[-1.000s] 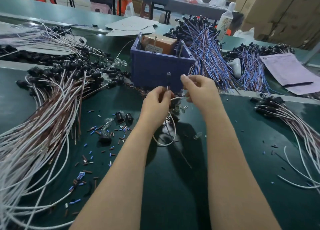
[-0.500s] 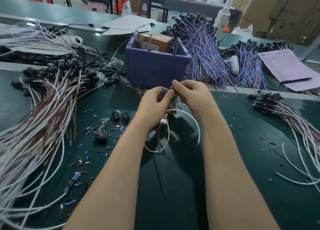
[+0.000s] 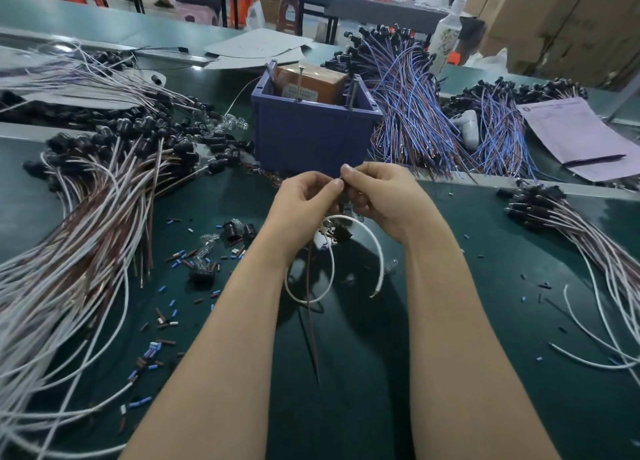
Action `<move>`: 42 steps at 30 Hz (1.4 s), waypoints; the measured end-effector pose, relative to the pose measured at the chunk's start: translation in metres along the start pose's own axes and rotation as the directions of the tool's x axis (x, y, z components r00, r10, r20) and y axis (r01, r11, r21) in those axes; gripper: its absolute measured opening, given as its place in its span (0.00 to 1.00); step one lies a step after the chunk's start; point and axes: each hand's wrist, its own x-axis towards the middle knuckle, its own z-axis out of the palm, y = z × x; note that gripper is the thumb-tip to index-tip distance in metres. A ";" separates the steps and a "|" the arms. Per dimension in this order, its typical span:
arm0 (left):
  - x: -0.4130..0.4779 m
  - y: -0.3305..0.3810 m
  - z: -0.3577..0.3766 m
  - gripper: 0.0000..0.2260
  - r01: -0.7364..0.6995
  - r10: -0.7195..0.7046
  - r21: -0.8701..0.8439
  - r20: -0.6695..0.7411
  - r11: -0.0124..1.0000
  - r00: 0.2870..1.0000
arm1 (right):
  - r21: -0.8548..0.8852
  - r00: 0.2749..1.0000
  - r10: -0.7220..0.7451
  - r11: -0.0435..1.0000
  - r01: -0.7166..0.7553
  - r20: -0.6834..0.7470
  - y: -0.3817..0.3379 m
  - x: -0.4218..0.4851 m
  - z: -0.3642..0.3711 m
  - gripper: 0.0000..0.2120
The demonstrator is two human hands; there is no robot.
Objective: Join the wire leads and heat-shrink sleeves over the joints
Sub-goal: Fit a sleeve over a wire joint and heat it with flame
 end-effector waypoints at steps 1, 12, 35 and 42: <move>0.000 0.000 0.000 0.07 0.011 -0.010 -0.021 0.003 1.000 1.000 | 0.059 1.000 0.014 0.998 -0.015 0.016 0.001 0.000 0.001 0.11; -0.001 0.005 0.002 0.07 -0.032 0.032 0.116 0.003 0.993 0.999 | -0.181 0.978 -0.172 0.972 0.150 -0.116 0.003 0.003 0.003 0.10; 0.004 0.000 -0.010 0.06 -0.106 0.114 0.066 -0.130 0.992 0.985 | -0.716 0.988 -0.113 0.698 0.001 -0.110 -0.002 -0.007 0.009 0.04; 0.003 -0.001 -0.009 0.09 -0.127 0.138 0.085 -0.137 0.988 0.981 | -0.862 0.998 -0.040 0.507 -0.020 -0.046 0.007 -0.013 0.029 0.06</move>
